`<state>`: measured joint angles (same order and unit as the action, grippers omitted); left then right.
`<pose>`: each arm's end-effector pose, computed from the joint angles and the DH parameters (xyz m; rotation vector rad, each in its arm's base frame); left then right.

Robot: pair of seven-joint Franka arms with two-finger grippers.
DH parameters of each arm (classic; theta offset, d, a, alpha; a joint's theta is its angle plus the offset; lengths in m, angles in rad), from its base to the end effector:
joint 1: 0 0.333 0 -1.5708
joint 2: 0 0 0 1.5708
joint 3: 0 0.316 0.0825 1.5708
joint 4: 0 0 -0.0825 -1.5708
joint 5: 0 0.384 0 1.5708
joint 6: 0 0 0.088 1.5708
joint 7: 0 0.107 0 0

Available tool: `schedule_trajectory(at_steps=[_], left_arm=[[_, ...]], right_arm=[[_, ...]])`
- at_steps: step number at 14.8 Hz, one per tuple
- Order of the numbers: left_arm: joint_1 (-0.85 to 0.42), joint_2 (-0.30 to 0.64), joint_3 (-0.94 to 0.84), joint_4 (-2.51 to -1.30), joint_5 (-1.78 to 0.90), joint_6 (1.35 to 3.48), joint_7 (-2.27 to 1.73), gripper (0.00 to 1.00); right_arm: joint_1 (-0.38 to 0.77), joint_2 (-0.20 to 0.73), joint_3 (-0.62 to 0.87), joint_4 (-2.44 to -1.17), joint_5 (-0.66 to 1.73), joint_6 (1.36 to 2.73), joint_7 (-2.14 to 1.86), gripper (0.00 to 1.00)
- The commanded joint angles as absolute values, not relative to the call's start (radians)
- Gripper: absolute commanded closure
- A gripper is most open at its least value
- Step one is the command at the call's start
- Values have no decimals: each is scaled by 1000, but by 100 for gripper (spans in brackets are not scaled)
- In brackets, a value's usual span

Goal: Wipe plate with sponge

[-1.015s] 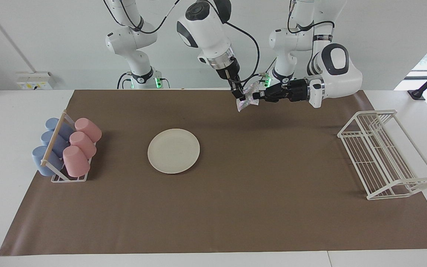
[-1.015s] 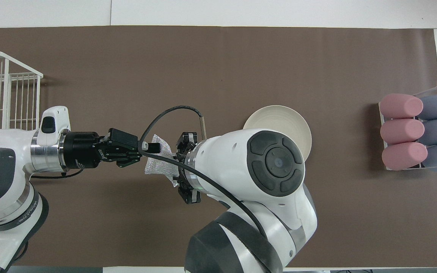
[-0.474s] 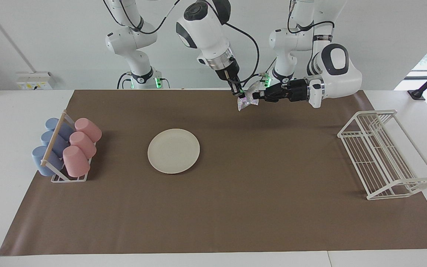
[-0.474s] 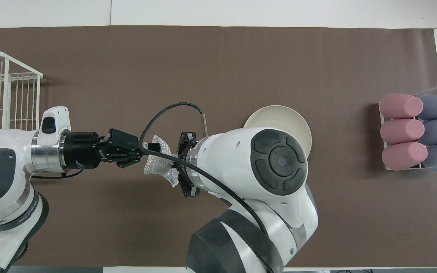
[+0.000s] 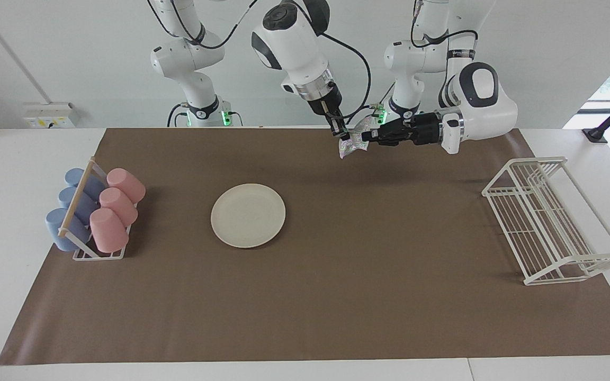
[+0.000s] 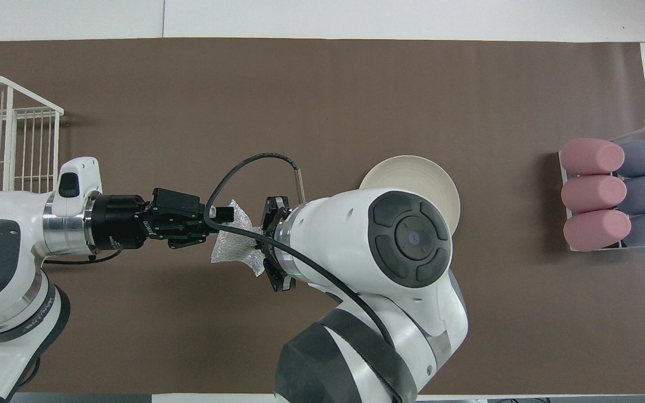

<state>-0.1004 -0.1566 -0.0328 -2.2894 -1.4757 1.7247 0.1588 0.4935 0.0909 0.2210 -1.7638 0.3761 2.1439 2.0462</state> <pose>0.4674 -0.1557 0.4602 1.7239 0.2933 -0.3233 0.4596 0.4130 0.5388 -2.0247 1.8766 0.4243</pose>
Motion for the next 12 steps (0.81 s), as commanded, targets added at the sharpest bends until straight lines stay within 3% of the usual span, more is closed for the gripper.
schedule_trajectory(at_steps=[1,12], left_arm=[[-104,-192,-25,-2321,-1483,1727,156,0],[-104,-192,-25,-2321,-1459,1740,160,0]], right_arm=[[486,87,225,-1773,379,2149,2010,100],[298,37,221,-1968,51,2094,1315,100]])
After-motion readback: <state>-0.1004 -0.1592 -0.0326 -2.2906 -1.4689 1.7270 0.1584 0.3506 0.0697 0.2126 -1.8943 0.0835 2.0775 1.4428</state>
